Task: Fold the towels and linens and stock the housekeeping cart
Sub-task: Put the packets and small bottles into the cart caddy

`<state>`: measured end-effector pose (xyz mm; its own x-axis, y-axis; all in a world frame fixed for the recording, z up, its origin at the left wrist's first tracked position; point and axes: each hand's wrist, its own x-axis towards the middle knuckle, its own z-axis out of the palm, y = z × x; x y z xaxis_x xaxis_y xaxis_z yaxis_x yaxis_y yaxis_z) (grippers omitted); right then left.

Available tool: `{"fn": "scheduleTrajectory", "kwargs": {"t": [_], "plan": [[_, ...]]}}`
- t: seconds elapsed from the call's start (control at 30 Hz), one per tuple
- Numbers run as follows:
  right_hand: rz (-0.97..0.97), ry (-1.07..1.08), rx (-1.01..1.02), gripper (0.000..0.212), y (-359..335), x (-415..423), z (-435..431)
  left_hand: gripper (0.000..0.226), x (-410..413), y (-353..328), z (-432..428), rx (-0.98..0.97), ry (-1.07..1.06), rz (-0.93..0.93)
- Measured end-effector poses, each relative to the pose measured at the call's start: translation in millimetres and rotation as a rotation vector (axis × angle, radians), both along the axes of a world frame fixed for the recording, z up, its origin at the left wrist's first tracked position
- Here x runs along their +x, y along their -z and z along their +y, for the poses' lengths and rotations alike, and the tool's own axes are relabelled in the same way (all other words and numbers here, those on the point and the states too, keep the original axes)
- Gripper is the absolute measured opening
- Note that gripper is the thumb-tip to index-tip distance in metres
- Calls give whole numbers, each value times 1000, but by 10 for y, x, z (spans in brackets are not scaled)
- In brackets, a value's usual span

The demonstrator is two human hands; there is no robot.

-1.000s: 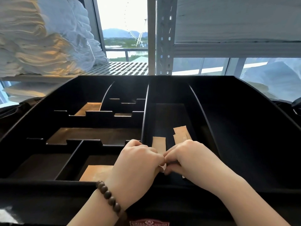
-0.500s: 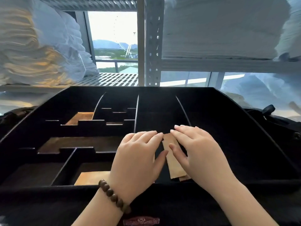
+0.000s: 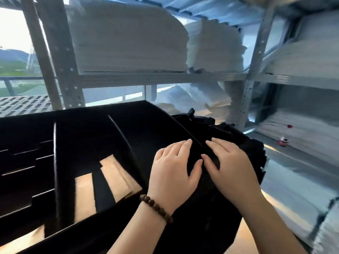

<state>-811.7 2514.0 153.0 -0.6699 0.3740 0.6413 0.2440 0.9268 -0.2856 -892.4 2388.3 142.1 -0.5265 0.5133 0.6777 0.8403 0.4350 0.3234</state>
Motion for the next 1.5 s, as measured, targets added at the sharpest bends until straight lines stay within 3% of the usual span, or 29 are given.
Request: {"fn": "scheduleTrajectory", "kwargs": {"t": [0.37,0.87,1.13,1.5], "plan": [[-92,441,-153,34,884,1218,-311,51,684,861,195,-139,444,-93],[-85,1048,-297,24,2188,3229,-1736,56,2401,2169,-187,-530,953,-128],[-102,1390,-492,34,2444,4220,-2967,55,3656,2397,-838,-672,1290,-88],[-34,1783,-630,39,2652,5004,-5197,57,4811,2491,-2526,-716,1701,40]]}}
